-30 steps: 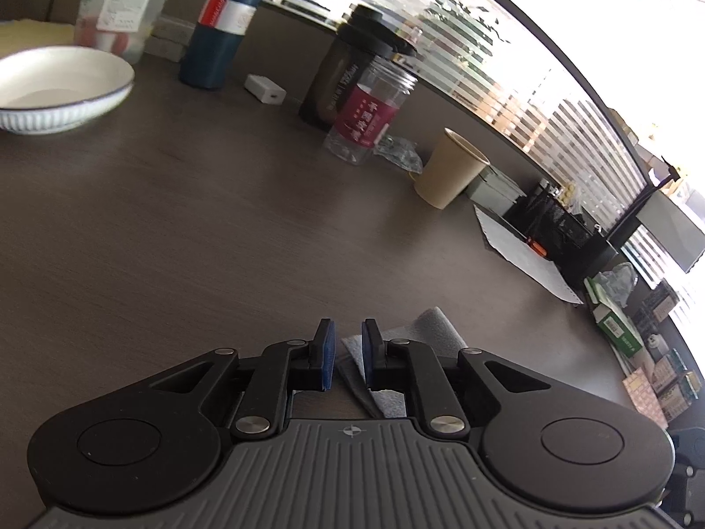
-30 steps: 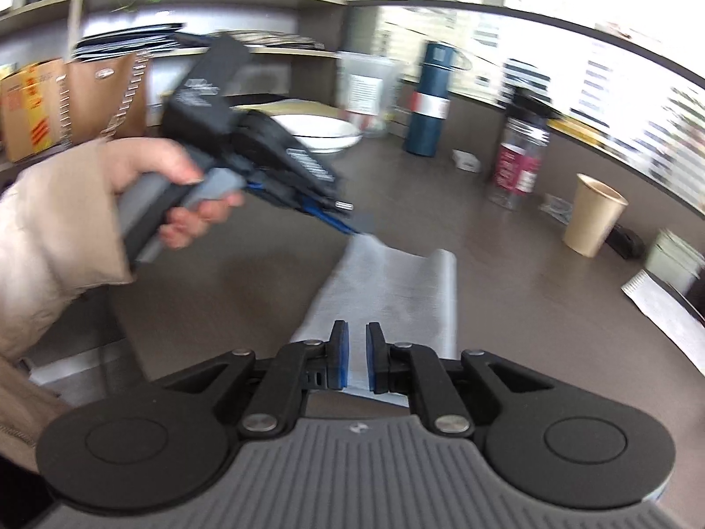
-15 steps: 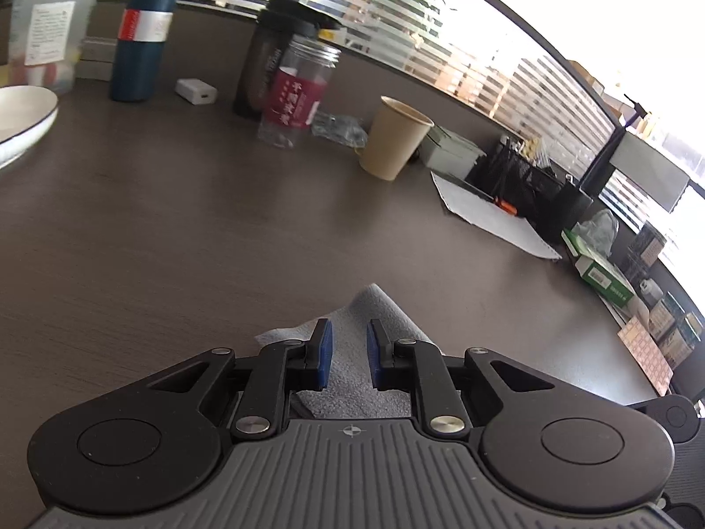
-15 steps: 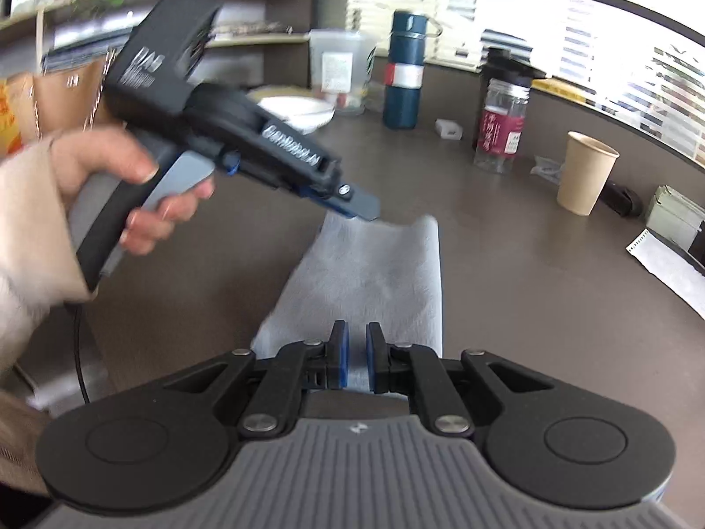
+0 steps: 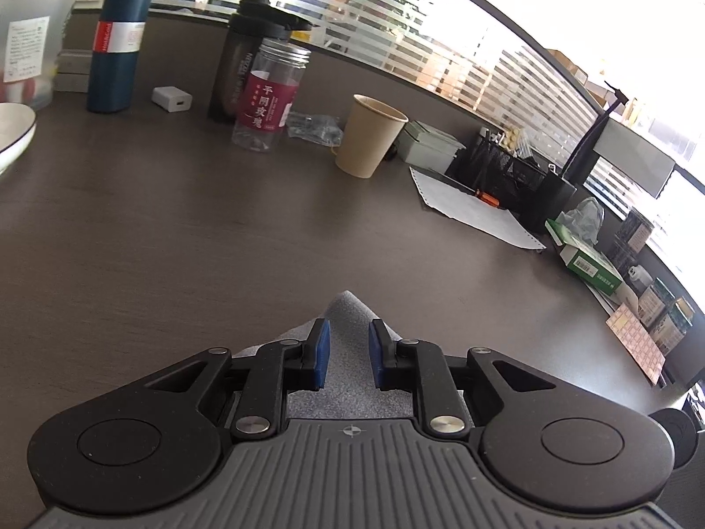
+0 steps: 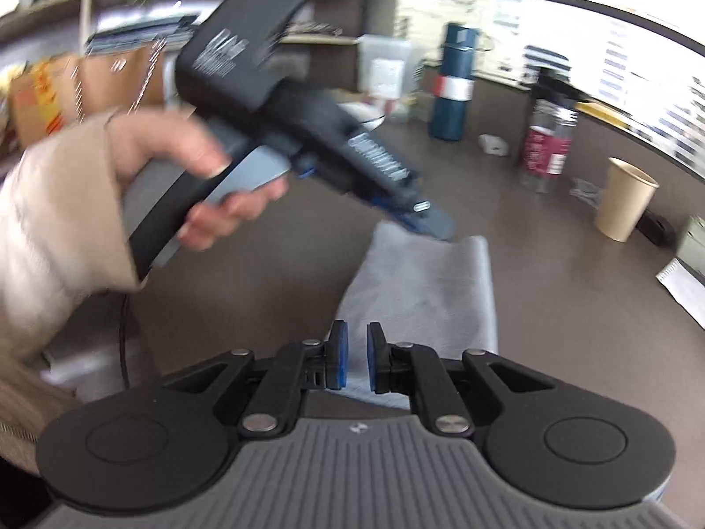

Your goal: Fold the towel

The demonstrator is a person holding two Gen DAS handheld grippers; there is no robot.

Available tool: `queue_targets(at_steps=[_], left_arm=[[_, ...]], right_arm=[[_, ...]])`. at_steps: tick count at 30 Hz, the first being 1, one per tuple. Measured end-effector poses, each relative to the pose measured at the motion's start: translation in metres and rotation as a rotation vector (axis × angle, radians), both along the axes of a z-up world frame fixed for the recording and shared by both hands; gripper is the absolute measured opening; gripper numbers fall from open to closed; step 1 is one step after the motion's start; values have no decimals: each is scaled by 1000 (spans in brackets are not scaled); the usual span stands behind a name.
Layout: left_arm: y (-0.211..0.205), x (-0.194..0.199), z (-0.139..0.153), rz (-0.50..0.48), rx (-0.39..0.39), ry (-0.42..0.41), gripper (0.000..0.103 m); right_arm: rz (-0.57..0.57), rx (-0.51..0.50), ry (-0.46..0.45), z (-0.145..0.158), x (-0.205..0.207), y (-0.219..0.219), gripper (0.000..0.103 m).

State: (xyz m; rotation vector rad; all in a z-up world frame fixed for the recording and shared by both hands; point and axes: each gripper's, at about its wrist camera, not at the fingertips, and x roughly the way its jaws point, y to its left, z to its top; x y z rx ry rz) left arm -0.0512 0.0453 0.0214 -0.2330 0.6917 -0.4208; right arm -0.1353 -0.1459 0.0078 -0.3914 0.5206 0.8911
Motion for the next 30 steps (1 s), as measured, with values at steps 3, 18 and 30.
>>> queue_targets(at_steps=[3,18,30], left_arm=[[-11,1,-3,-26,40,-8,25],[-43,16,-15,-111,85,0,25],[-34,21,-3,-54,60,-45,27]], right_arm=[[-9,3,10,1,-7,-9,12],[-139,90,66,-2,9,-32,13],[-251,164,68,7,28,-54,13]])
